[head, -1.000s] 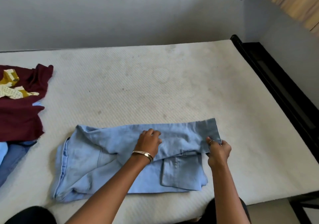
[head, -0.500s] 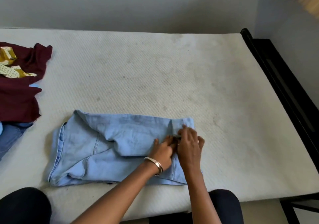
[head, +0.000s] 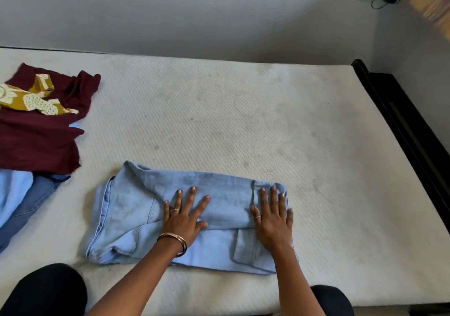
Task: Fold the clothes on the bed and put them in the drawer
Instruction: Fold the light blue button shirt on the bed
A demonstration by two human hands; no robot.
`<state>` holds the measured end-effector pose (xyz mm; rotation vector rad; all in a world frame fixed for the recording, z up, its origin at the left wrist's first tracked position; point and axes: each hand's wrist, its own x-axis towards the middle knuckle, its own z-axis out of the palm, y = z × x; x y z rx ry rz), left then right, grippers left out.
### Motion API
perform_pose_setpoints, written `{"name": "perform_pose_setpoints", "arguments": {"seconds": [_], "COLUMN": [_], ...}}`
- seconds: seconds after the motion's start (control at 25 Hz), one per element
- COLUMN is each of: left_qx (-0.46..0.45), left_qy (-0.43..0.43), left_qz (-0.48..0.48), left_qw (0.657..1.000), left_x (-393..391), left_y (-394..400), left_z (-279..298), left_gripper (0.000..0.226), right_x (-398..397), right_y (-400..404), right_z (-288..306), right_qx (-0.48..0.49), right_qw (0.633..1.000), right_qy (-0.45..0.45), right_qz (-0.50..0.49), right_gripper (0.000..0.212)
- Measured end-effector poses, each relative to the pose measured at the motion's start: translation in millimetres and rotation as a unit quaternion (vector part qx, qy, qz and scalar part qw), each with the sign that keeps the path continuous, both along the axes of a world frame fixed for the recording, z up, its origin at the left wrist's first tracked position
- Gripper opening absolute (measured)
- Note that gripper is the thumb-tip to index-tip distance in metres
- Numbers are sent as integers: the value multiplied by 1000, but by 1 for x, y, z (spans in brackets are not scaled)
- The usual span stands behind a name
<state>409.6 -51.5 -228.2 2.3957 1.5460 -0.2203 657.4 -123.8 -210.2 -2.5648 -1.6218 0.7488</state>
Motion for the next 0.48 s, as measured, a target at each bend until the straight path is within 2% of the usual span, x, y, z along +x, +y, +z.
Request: {"name": "perform_pose_setpoints", "arguments": {"seconds": [0.12,0.2,0.28,0.36,0.44,0.48], "left_qx": [-80,-100,-116,-81,20,75], "left_qy": [15,18,-18,-120,-238,-259], "left_qz": [-18,-33,-39,-15,40,74], "left_qw": [997,994,992,989,970,960], "left_x": [0,-1,-12,-33,-58,-68], "left_y": [12,16,13,3,-4,-1], "left_z": [13,23,26,30,32,35], "left_gripper": [76,72,68,58,40,35], "right_x": [9,10,-1,-32,-73,-91], "right_y": [11,15,16,13,18,25], "right_z": [7,16,20,23,21,20], "right_qx": [-53,-81,-90,1,159,219], "right_qw": [998,996,995,993,977,967], "right_qy": [33,22,-20,-98,-139,-125], "right_qz": [10,5,-35,-63,-4,40], "right_gripper": [65,65,64,59,47,41]}}
